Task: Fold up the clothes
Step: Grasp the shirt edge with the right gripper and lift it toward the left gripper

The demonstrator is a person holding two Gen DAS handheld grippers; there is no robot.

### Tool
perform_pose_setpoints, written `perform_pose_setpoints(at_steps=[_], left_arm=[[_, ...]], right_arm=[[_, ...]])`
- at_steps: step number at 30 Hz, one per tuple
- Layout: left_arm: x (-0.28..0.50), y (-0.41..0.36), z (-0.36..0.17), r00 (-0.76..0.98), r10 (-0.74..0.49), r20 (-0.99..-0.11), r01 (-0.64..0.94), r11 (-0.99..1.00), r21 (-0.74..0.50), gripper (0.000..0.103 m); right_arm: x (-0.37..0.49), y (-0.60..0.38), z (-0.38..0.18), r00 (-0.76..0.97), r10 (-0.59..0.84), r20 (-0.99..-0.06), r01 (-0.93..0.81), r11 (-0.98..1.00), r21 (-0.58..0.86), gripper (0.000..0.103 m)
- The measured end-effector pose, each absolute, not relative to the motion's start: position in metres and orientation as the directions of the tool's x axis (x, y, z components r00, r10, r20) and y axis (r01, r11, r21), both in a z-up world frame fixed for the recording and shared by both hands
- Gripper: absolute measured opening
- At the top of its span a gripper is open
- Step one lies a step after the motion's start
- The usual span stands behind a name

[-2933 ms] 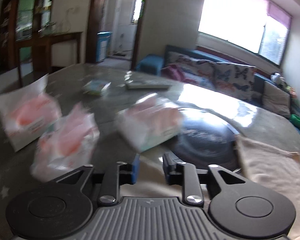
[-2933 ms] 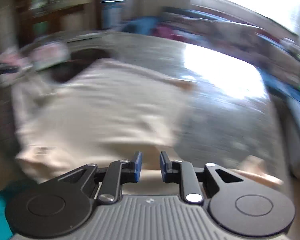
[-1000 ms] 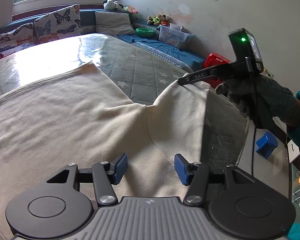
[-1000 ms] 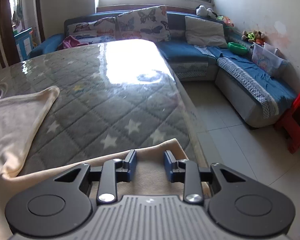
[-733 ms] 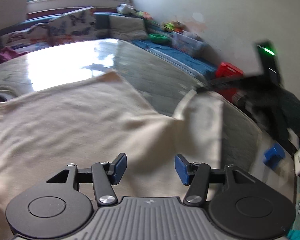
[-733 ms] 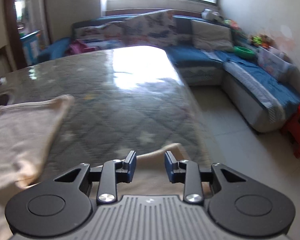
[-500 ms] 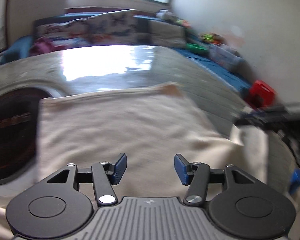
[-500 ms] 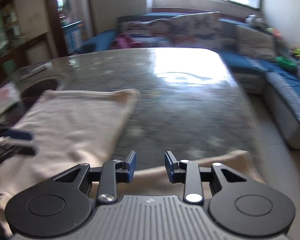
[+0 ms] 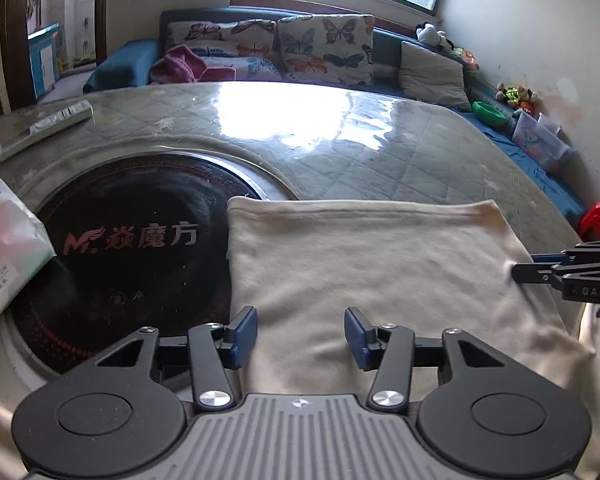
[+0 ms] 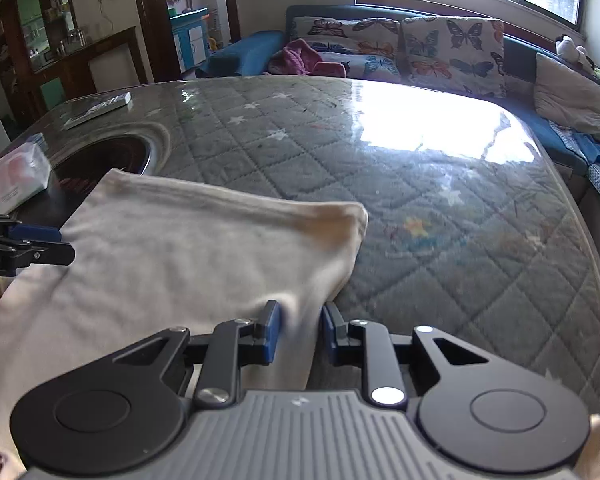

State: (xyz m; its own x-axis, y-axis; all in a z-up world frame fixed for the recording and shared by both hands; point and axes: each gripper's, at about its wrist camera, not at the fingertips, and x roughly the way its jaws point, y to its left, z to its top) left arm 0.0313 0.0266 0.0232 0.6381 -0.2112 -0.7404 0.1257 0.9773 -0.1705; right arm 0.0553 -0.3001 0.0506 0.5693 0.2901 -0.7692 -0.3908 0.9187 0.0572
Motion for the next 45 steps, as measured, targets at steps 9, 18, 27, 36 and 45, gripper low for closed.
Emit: perform_pose_setpoints(at_steps=[9,18,27,36,45], left_arm=[[0.066,0.024,0.019,0.667,-0.129,-0.733,0.100,0.991,-0.084,0.037],[0.066,0.031,0.026,0.672,-0.111,-0.732,0.067,0.994,-0.090,0.035],[-0.013,-0.003,0.035,0.658,-0.211,-0.723,0.222,0.972,-0.081,0.042],[-0.075,-0.034,0.029,0.643,-0.275,-0.715,0.329,0.942,-0.067,0.043],[-0.083,-0.050,0.032,0.669,-0.273,-0.691,0.368,0.930,-0.011,0.046]], right_arm=[[0.092,-0.284,0.046,0.587,0.269,-0.764,-0.403,0.915,0.013,0.022],[0.086,-0.278,0.058,0.586,0.305,-0.751,-0.442,0.897,0.019,0.024],[-0.024,-0.261,0.066,0.501,0.411,-0.762,-0.655,0.756,-0.022,0.024],[-0.116,-0.261,0.054,0.510,0.405,-0.759,-0.708,0.699,-0.102,0.024],[-0.126,-0.323,0.073,0.584,0.401,-0.706,-0.518,0.854,0.057,0.024]])
